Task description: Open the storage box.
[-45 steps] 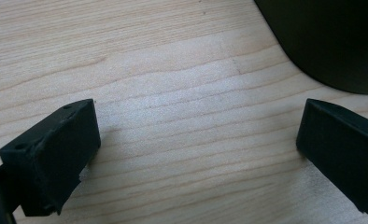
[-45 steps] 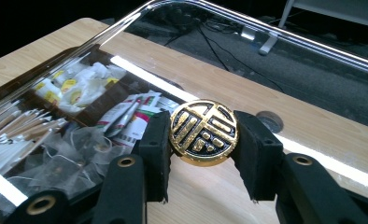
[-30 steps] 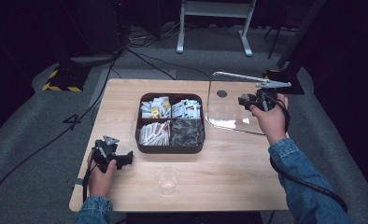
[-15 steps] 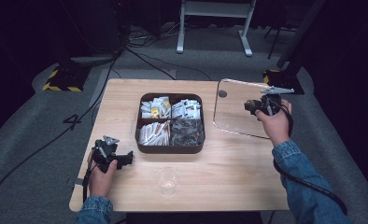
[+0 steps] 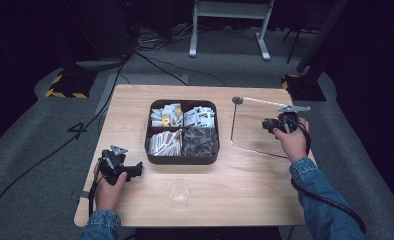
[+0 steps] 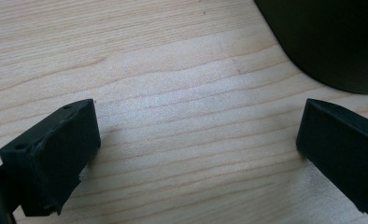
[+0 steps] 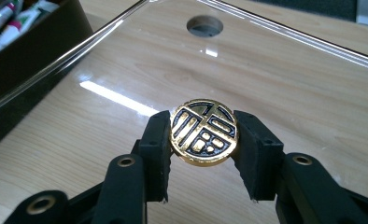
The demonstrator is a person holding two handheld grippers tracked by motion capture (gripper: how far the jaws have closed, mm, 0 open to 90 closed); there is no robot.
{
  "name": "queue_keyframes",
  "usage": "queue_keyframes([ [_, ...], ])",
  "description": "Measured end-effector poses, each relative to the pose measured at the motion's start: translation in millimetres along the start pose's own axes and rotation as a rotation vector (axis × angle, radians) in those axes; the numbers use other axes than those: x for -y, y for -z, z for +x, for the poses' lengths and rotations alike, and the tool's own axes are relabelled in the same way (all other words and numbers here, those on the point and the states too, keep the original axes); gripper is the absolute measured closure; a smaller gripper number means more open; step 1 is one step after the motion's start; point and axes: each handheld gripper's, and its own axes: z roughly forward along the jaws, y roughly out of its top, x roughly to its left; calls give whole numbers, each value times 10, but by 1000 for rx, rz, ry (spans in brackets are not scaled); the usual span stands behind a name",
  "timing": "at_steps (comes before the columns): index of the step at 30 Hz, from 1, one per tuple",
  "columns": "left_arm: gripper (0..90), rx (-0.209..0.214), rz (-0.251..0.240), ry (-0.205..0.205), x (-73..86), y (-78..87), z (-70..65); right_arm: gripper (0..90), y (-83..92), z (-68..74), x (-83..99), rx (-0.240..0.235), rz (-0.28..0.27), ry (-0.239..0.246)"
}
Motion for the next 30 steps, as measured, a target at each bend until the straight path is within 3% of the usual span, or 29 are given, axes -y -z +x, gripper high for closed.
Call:
queue_keyframes([
  [12, 0, 0, 0, 0, 0, 0, 0, 588, -204, -61, 253, -8, 42, 8],
  [30, 0, -3, 2, -1, -7, -3, 2, 587, -371, -46, 418, -24, 59, -14],
])
